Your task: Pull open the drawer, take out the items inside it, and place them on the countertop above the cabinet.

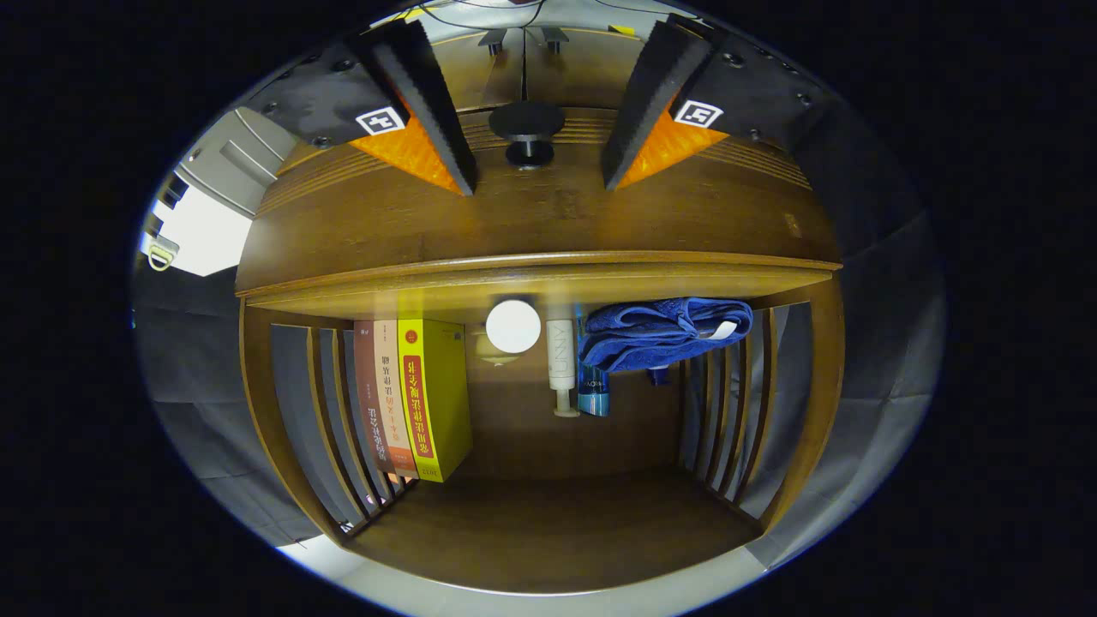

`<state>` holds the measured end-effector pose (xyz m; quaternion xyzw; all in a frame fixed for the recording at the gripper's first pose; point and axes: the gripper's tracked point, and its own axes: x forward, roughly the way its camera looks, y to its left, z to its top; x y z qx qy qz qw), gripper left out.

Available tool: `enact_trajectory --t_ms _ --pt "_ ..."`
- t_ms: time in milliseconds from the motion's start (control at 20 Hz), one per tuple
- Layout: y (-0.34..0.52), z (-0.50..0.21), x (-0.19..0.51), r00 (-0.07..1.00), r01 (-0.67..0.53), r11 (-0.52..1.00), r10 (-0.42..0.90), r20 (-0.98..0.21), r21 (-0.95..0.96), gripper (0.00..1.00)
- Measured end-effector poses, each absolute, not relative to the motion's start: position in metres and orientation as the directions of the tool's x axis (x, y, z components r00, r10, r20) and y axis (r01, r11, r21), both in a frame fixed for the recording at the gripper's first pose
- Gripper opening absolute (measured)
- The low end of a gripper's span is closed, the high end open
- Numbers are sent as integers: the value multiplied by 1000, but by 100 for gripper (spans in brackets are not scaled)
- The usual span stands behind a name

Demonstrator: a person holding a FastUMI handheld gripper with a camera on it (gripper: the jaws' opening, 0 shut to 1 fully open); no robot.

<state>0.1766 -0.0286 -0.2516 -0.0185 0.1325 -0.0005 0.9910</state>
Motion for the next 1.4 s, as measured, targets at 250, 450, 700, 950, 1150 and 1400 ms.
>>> enact_trajectory --t_ms 250,450,700,950,1150,1400 --pt "-21 -210 133 976 -4 1000 -2 -219 -27 98" --pt "-16 -149 95 981 -18 1000 16 -191 -8 98" --pt "-15 -64 42 990 -37 997 46 -133 70 98" --pt "-10 -15 -16 992 -72 997 73 -103 11 98" --pt "-3 3 -50 994 -69 997 65 -87 -42 98" --pt "3 6 -52 994 -80 997 81 -80 6 98"
